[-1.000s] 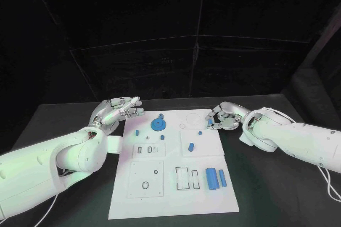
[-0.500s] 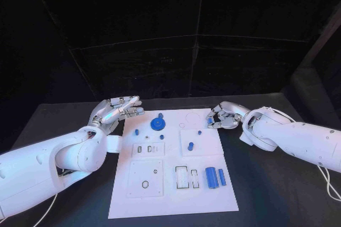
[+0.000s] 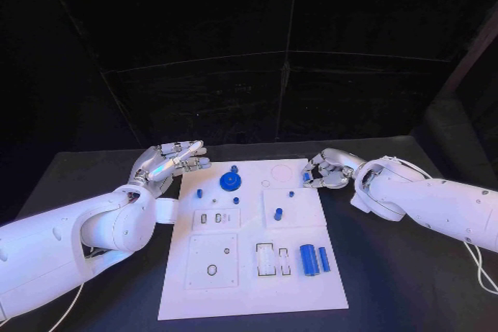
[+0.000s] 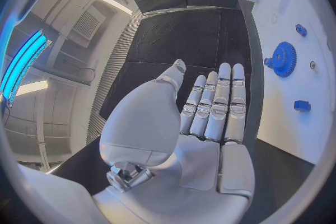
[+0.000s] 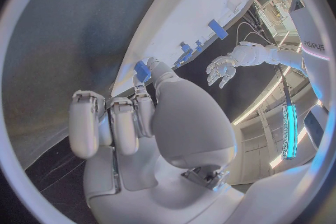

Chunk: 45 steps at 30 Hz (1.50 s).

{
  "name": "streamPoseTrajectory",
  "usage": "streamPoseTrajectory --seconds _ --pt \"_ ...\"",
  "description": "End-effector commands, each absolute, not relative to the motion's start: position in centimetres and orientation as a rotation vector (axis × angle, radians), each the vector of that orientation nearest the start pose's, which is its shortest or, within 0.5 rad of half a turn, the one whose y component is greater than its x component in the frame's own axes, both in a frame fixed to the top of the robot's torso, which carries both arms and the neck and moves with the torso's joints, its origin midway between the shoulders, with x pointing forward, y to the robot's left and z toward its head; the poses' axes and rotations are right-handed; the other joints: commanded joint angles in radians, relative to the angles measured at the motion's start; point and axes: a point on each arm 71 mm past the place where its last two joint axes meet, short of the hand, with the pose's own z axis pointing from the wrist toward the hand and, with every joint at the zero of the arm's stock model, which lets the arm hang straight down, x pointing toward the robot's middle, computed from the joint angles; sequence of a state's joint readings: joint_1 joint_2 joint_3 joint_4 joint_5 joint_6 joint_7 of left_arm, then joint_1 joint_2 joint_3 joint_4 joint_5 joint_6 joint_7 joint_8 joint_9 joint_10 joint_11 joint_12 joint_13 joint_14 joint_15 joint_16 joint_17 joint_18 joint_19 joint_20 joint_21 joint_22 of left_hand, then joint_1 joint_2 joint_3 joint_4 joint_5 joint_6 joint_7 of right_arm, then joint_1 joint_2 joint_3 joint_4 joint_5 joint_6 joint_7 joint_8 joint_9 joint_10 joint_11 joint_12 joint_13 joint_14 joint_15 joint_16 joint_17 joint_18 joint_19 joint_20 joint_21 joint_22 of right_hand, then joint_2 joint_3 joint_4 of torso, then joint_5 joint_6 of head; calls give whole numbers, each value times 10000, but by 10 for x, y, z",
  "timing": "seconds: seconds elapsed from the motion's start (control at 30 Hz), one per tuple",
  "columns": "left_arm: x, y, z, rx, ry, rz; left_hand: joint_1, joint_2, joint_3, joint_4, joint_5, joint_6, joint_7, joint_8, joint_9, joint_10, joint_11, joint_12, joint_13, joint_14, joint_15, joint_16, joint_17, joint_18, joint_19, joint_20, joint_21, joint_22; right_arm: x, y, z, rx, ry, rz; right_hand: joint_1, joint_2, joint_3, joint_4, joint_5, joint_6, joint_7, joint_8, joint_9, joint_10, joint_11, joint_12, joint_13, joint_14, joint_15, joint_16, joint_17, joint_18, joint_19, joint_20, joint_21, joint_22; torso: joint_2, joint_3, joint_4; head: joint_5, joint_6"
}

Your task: Assemble the parts on the task board

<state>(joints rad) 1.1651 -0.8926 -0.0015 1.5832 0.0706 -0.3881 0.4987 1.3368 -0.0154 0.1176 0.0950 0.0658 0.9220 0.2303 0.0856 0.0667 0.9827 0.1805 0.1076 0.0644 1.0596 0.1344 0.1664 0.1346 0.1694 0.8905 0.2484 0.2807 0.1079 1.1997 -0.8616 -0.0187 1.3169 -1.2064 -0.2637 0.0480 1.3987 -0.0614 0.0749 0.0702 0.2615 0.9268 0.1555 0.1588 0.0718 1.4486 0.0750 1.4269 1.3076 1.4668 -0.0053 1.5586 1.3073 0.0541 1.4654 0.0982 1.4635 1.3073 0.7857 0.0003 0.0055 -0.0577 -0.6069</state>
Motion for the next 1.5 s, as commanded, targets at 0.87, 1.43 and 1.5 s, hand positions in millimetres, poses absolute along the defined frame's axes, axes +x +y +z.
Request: streamPoseTrajectory --seconds 0.87,1.43,1.5 --pt "479 223 -170 -11652 12567 -15756 32 121 8 -74 -33 84 -16 -59 -12 93 5 -65 -10 49 25 -46 19 140 72 -7 -65 -23 520 -273 -184 1884 16287 7104 117 1024 919 -349 -1123 1303 -569 921 184 172 -577 162 1074 1024 -471 90 2563 -113 304 -450 119 487 -9 3 18 -5 1" --pt "481 225 -171 -11651 12527 -15705 34 129 11 -81 -34 87 -17 -61 -12 96 5 -67 -10 50 25 -49 21 140 74 -8 -67 -25 485 -182 -167 1182 16385 7450 -192 978 1233 -379 -978 950 -400 704 33 82 -440 27 948 1026 -370 94 2573 -112 300 -386 106 467 -242 -121 -17 380 -187" --pt "481 226 -171 -11647 12513 -15698 34 129 11 -81 -34 87 -17 -61 -12 96 5 -67 -10 50 25 -49 21 140 74 -8 -67 -25 482 -162 -166 772 16437 7495 -206 967 1278 -389 -953 928 -393 683 20 66 -433 5 926 1021 -360 85 2553 -108 294 -375 97 449 -257 -130 -1 460 -253"
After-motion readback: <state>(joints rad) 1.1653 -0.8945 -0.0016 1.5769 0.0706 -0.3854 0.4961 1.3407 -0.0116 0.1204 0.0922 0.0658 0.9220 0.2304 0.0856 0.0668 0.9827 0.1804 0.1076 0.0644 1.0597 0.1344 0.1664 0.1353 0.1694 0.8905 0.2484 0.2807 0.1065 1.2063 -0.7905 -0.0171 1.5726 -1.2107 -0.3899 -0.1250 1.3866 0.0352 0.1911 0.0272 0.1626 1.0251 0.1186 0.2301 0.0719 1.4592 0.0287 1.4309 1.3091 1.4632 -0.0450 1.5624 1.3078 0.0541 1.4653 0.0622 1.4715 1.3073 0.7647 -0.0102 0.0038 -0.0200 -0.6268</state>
